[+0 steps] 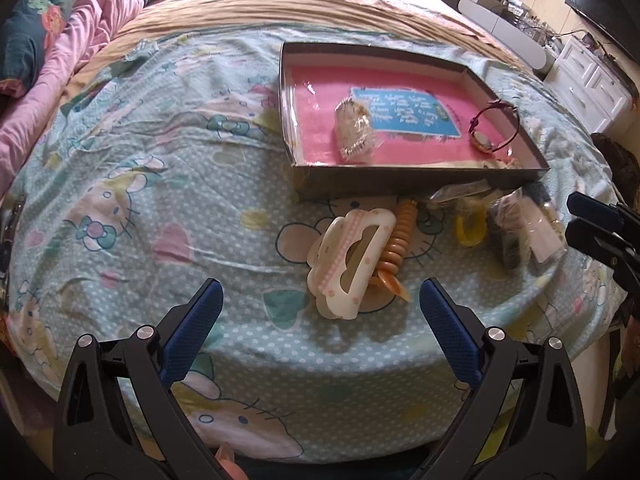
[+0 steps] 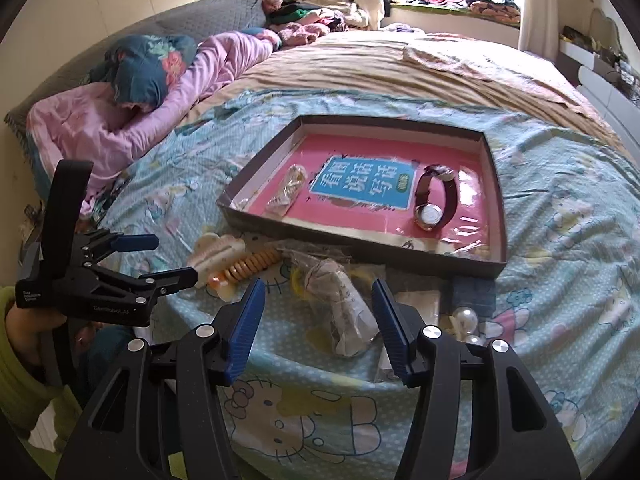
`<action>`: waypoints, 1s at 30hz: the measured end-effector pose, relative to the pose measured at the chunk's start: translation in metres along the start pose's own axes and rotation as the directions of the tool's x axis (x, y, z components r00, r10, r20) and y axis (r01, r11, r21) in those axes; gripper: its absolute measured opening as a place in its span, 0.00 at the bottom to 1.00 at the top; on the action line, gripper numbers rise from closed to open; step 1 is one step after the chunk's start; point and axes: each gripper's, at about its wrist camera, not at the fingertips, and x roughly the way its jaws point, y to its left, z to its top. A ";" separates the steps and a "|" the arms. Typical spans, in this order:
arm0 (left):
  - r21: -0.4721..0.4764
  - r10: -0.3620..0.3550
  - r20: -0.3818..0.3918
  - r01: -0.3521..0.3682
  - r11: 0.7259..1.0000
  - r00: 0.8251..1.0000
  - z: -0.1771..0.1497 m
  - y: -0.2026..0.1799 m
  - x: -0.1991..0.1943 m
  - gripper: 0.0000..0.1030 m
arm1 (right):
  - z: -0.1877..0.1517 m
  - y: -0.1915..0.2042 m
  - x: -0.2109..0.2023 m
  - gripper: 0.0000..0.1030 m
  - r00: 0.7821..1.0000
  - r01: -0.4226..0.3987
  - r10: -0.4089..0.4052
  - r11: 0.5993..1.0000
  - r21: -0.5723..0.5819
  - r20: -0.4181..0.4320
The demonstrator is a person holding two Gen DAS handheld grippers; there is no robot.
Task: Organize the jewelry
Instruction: 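Grasp the clear bag with the right tool while the left tool grasps the white claw clip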
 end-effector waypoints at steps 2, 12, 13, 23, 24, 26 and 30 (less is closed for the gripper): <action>-0.010 -0.006 -0.005 0.006 1.000 1.000 0.002 0.000 0.003 0.89 | 0.000 0.000 0.004 0.52 1.000 0.000 0.000 1.000 -0.010 -0.007; -0.024 -0.031 -0.027 0.030 0.999 0.999 0.008 -0.002 0.020 0.87 | -0.003 0.004 0.025 0.52 0.998 0.003 -0.008 0.996 -0.090 -0.059; -0.027 -0.034 -0.030 0.033 0.999 0.999 0.008 -0.001 0.022 0.87 | -0.005 0.004 0.028 0.52 0.998 0.010 -0.017 0.995 -0.103 -0.066; -0.130 -0.102 -0.028 0.098 0.987 0.994 0.005 0.020 0.031 0.77 | -0.014 -0.007 0.055 0.41 0.992 0.052 -0.063 0.994 -0.097 -0.110; -0.134 -0.103 -0.025 0.099 0.986 0.994 0.006 0.021 0.031 0.75 | -0.015 -0.008 0.057 0.41 0.992 0.052 -0.063 0.994 -0.099 -0.112; -0.133 -0.101 -0.024 0.097 0.986 0.995 0.006 0.021 0.032 0.72 | -0.016 -0.008 0.060 0.38 0.992 0.058 -0.070 0.993 -0.103 -0.109; -0.110 -0.118 -0.020 0.115 0.987 0.993 0.009 0.012 0.033 0.53 | -0.016 -0.012 0.062 0.33 0.993 0.053 -0.063 0.994 -0.094 -0.101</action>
